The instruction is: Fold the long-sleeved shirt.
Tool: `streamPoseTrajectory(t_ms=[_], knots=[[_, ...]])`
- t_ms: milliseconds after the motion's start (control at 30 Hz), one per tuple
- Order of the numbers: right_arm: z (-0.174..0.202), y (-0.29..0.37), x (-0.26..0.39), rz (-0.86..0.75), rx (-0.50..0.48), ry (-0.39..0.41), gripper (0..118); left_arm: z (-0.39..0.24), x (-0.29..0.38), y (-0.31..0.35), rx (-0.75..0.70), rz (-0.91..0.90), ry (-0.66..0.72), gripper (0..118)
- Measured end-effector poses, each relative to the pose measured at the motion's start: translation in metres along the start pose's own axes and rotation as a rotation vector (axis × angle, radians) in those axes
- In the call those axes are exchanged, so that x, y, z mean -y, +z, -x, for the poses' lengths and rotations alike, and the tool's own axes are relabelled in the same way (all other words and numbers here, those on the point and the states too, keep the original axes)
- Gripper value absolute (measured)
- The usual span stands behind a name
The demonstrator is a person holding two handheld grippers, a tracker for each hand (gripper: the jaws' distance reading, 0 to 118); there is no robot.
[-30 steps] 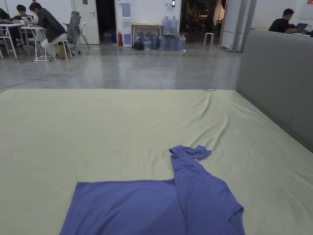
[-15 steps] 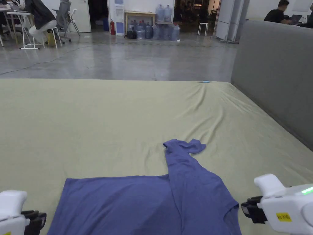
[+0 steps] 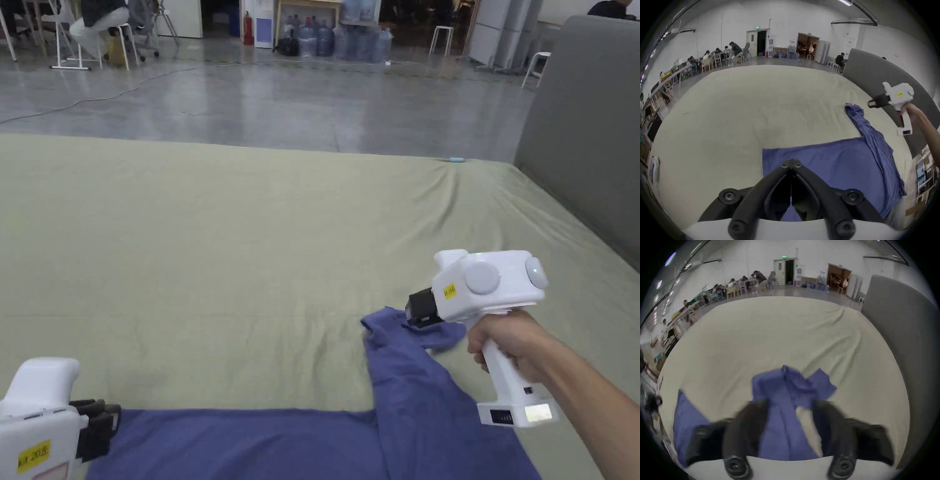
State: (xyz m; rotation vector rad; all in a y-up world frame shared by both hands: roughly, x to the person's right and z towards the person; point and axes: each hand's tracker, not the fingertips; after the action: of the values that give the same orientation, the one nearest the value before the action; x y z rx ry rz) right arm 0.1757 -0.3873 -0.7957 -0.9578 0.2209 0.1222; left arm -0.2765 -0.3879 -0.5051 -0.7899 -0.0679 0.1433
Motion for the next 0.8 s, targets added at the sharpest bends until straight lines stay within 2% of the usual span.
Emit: streamPoseTrajectory(t_ms=[67, 200, 300, 367, 400, 433, 533, 600, 667, 733, 800], knots=[[-0.003, -0.031, -0.016, 0.016, 0.032, -0.037, 68, 0.006, 0.004, -0.010, -0.002, 0.011, 0.020, 0], [-0.011, -0.074, -0.029, 0.108, 0.029, -0.107, 68, 0.012, 0.011, -0.023, -0.003, 0.040, 0.023, 0], [-0.008, -0.094, -0.027, 0.204, 0.063, -0.102, 64, 0.015, 0.009, -0.029, -0.006, 0.043, 0.031, 0], [0.001, -0.103, -0.014, 0.253, 0.077, -0.069, 24, 0.014, 0.011, -0.029, 0.001, 0.040, 0.044, 0], [0.003, -0.098, -0.008, 0.180, 0.063, -0.082, 8, 0.014, 0.010, -0.030, 0.000, 0.038, 0.049, 0], [0.006, -0.097, -0.006, 0.171, 0.047, -0.112, 2, 0.014, 0.009, -0.031, -0.001, 0.036, 0.051, 0], [0.007, -0.087, -0.004, 0.140, 0.072, -0.052, 2, 0.019, 0.006, -0.029, -0.008, 0.029, 0.054, 0], [0.005, -0.062, -0.006, 0.070, 0.063, -0.094, 2, 0.016, 0.006, -0.016, -0.007, 0.014, 0.060, 0], [0.005, -0.024, -0.007, -0.002, 0.023, -0.086, 2, 0.016, 0.005, -0.003, -0.003, -0.003, 0.065, 0], [0.009, 0.022, 0.000, -0.063, -0.030, -0.036, 2, 0.016, 0.005, 0.011, 0.004, -0.013, 0.057, 0], [0.018, 0.078, 0.018, -0.143, -0.059, 0.053, 2, 0.011, 0.005, 0.028, 0.004, -0.030, 0.020, 0]])
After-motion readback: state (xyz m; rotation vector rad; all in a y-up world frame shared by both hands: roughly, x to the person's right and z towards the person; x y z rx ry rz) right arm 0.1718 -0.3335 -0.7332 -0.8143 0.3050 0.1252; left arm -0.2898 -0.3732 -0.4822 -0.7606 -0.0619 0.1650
